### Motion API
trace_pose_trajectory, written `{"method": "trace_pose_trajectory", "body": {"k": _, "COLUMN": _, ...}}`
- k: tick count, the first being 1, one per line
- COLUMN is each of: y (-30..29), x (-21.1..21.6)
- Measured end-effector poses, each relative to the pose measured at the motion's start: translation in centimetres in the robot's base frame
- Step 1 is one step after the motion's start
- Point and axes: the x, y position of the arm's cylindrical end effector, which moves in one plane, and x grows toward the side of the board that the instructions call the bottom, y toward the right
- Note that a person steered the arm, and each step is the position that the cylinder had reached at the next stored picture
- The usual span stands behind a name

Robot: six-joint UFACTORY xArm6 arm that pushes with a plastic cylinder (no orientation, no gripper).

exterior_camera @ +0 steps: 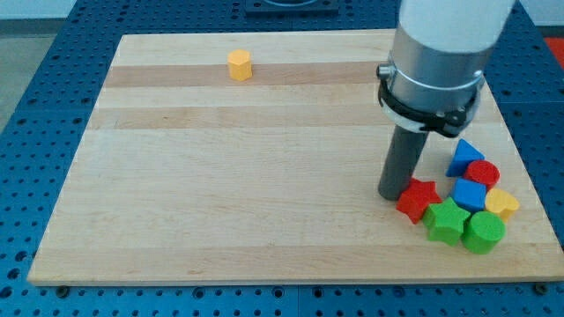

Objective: Move the yellow hexagon to the right side

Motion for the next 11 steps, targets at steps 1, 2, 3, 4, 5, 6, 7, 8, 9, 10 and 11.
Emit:
{"method": "trace_pose_trajectory", "body": {"k": 1, "y": -1.4, "x": 0.3}}
{"method": "trace_pose_trajectory", "body": {"k": 2, "y": -10.3, "x": 0.2}}
{"method": "trace_pose_trajectory", "body": {"k": 3, "y": -21.9, "x": -2.0}}
{"method": "trace_pose_trajectory", "body": {"k": 4, "y": -27.0, "x": -10.3}}
{"method": "trace_pose_trajectory", "body": {"k": 5, "y": -28.9, "x": -18.9}}
{"method": "trace_pose_trajectory", "body": {"k": 6, "y": -28.6, "x": -25.9}}
{"method": "trace_pose_trajectory", "body": {"k": 7, "y": -25.3, "x": -27.9}}
{"method": "trace_pose_trajectory", "body": {"k": 8, "y": -21.8, "x": -24.9}}
{"method": "trace_pose_trajectory", "body": {"k": 9, "y": -20.3, "x": -21.5}}
{"method": "trace_pose_trajectory", "body": {"k": 10, "y": -17.1, "x": -18.5}}
{"method": "trace_pose_trajectory", "body": {"k": 11, "y": -14.6, "x": -19.3}}
